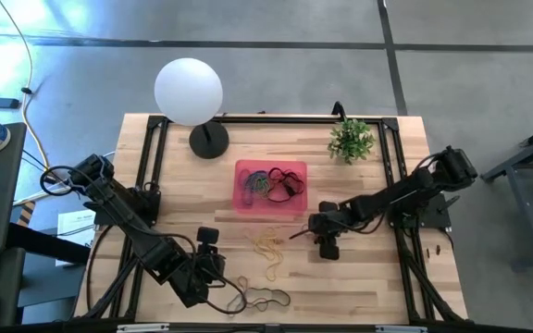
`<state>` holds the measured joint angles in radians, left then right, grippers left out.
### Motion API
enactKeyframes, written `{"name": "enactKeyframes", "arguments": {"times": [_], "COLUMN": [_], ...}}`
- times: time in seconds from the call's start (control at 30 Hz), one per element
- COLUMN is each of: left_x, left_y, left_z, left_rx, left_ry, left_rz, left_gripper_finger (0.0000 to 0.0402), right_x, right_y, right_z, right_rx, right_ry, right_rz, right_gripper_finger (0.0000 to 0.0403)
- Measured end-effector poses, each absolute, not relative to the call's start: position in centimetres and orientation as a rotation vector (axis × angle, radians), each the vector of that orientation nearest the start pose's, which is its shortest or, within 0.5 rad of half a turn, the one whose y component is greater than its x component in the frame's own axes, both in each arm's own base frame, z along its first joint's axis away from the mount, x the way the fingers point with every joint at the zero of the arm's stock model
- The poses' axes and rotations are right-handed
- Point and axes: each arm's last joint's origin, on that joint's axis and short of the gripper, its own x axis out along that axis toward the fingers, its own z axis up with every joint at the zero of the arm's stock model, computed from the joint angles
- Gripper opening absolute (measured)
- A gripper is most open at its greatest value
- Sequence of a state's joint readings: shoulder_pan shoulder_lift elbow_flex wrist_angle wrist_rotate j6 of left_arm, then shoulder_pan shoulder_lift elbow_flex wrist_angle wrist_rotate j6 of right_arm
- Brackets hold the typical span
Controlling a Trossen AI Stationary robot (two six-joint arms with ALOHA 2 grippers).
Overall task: Pick and place rubber bands into bin
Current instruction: Put the red rubber band into the red bin
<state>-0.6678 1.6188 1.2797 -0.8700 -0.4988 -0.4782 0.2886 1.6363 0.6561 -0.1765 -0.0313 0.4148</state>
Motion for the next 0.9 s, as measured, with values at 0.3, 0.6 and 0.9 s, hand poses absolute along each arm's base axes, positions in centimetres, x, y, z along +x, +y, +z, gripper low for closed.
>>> {"name": "enactKeyframes", "arguments": {"times": [0.3, 0.6, 0.9], "left_x": [25.8, 25.8, 25.8], "left_y": [-18.5, -18.5, -18.5], "left_z": [25.5, 25.6, 25.5], "left_rx": [0.239, 0.234, 0.236], "left_ry": [0.985, 0.981, 0.983], "left_rz": [0.109, 0.108, 0.108], "left_gripper_finger": [0.0118, 0.0118, 0.0118], "right_x": [24.8, 25.0, 27.3], "right_y": [7.2, 7.1, 7.5], "right_z": [10.6, 11.1, 16.0], "right_rx": [0.173, 0.215, 0.115], "right_ry": [1.204, 1.175, 1.058], "right_rz": [-0.05, -0.134, -0.147], "right_gripper_finger": [0.0039, 0.0003, 0.0002]}}
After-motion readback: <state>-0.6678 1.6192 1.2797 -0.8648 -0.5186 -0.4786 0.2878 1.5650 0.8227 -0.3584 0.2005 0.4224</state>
